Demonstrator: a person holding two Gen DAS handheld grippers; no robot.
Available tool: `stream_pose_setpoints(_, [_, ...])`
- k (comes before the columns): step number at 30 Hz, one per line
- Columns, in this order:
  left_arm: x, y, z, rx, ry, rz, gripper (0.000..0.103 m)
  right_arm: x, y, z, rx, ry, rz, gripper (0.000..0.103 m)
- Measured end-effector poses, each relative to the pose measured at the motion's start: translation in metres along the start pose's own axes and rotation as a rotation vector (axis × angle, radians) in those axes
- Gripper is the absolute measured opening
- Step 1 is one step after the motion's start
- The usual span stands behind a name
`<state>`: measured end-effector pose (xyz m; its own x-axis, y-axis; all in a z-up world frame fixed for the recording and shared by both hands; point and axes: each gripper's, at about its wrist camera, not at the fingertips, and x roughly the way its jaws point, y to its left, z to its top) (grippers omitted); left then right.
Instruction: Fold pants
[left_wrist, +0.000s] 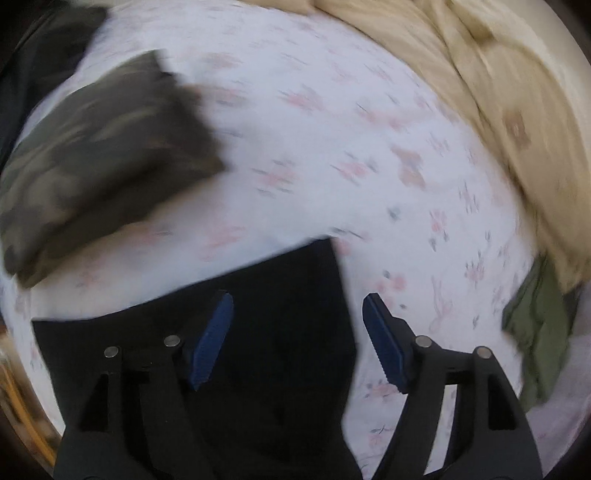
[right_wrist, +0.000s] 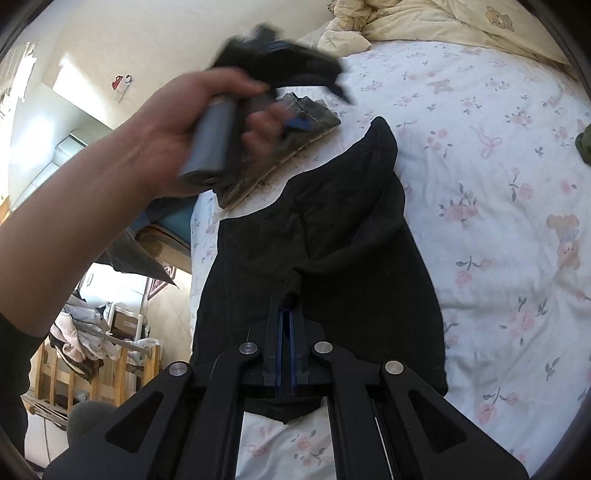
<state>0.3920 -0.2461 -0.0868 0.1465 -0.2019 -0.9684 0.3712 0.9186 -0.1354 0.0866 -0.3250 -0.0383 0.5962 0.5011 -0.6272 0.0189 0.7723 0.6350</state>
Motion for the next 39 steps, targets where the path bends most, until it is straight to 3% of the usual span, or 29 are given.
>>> stream_pose_setpoints(3, [0.033, -0.041, 0.007, 0.082, 0.023, 0.103, 0.070, -0.001, -0.005, 0.000, 0.018, 0.003, 0.012, 0.002])
stream_pose_setpoints(6, [0.071, -0.057, 0.009, 0.110, 0.108, 0.178, 0.064, -0.001, -0.008, -0.002, 0.036, 0.016, 0.021, 0.002])
stream_pose_setpoints(7, [0.080, -0.061, 0.008, 0.135, 0.133, 0.210, 0.047, -0.001, -0.009, -0.002, 0.041, 0.019, 0.025, 0.002])
stream_pose_setpoints(8, [0.088, -0.062, 0.006, 0.162, 0.150, 0.250, 0.019, 0.000, -0.009, -0.001, 0.041, 0.020, 0.026, 0.002])
stream_pose_setpoints(9, [0.089, -0.059, 0.005, 0.164, 0.153, 0.293, 0.006, 0.001, -0.008, -0.001, 0.038, 0.021, 0.029, 0.002])
stream_pose_setpoints(10, [0.087, -0.053, 0.005, 0.142, 0.149, 0.303, 0.003, 0.001, -0.006, -0.001, 0.031, 0.021, 0.033, 0.002])
stream_pose_setpoints(11, [0.079, -0.047, 0.007, 0.122, 0.134, 0.267, 0.002, 0.002, -0.004, -0.001, 0.024, 0.024, 0.038, 0.002])
stream_pose_setpoints(17, [0.010, -0.007, 0.014, 0.117, 0.068, 0.223, 0.002, 0.007, 0.017, -0.012, -0.043, 0.050, 0.062, 0.002])
stream_pose_setpoints(26, [-0.075, 0.105, -0.008, 0.043, -0.004, 0.178, 0.002, 0.024, 0.105, -0.035, -0.333, 0.075, 0.106, 0.002])
stream_pose_setpoints(33, [-0.074, 0.197, -0.049, -0.033, -0.015, 0.138, 0.002, 0.078, 0.150, -0.063, -0.406, 0.224, 0.151, 0.002])
stream_pose_setpoints(39, [-0.044, 0.263, -0.075, -0.074, 0.034, 0.170, 0.002, 0.138, 0.181, -0.086, -0.419, 0.355, 0.201, 0.002])
